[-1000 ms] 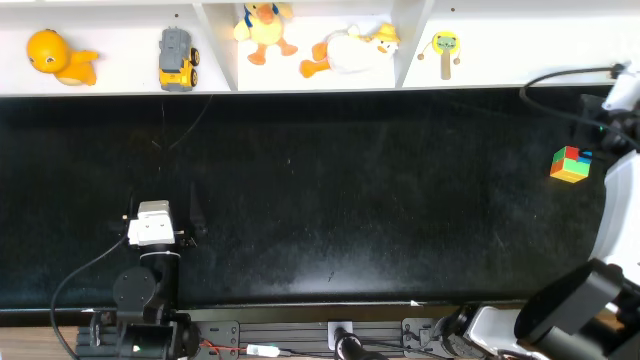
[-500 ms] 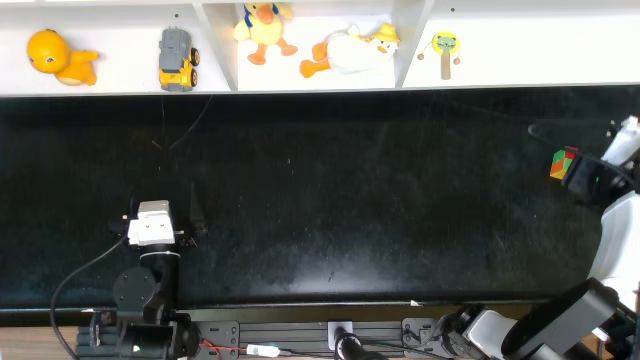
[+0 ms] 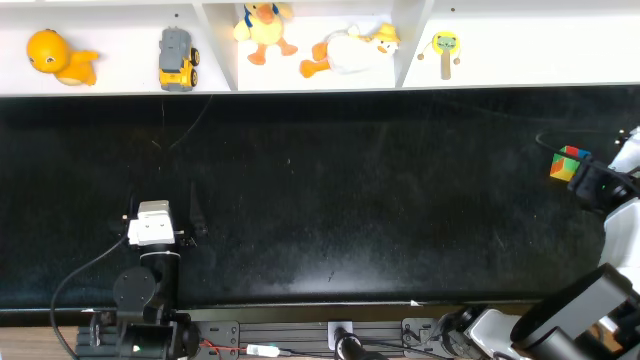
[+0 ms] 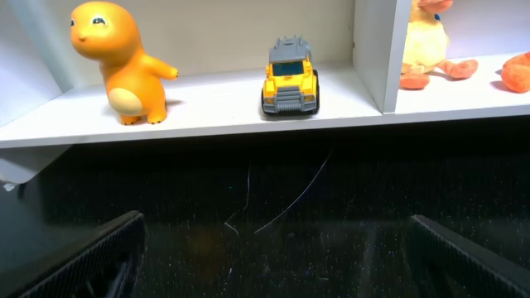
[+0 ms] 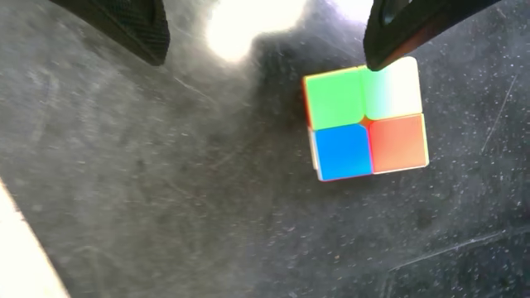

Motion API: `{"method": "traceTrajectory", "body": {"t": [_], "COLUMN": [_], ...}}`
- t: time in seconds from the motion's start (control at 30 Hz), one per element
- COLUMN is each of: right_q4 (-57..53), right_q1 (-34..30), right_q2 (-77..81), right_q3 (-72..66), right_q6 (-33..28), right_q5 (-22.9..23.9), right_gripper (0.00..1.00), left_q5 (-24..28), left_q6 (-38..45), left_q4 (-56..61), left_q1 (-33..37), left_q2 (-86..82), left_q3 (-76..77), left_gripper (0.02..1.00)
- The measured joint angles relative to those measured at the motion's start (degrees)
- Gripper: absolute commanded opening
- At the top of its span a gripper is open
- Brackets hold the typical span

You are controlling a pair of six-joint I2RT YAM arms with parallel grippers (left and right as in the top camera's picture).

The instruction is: Store Toys

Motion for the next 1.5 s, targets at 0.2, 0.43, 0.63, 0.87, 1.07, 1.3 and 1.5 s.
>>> {"method": "traceTrajectory", "body": {"t": [0.2, 0.43, 0.63, 0.87, 1.07, 1.3, 1.5], "right_q4": [2.8, 4.4, 5.0, 6.3, 6.7, 6.3, 3.5], "right_q1": [3.4, 5.7, 5.7, 5.7, 5.7, 7.0, 10.7], "right_q2": [2.4, 4.5, 7.2, 8.3, 8.5, 7.7, 2.8], "right_q3": [0.0, 0.0, 0.0, 0.0, 0.0, 0.0, 2.4], "right_q6": [0.3, 1.5, 2.2, 2.5, 2.5, 4.2, 7.1], "right_q5": [-1.9, -2.6, -2.6, -2.5, -2.5, -2.3, -2.4], "right_gripper": [0.816, 0.862, 0.886, 0.549, 0.503, 0.496, 0.494], "left_q5": [0.0, 0.0, 0.0, 0.0, 0.0, 0.0, 0.0], "left_q6": [0.0, 0.0, 0.0, 0.0, 0.0, 0.0, 0.0], "left_q4": [0.0, 0.0, 0.0, 0.0, 0.0, 0.0, 0.0], "left_q1": [0.0, 0.0, 0.0, 0.0, 0.0, 0.0, 0.0], "left_q2": [0.0, 0.0, 0.0, 0.0, 0.0, 0.0, 0.0], "left_q3": [0.0, 0.0, 0.0, 0.0, 0.0, 0.0, 0.0], "left_gripper": [0.998, 0.998, 0.998, 0.996, 0.998, 0.998, 0.998]}}
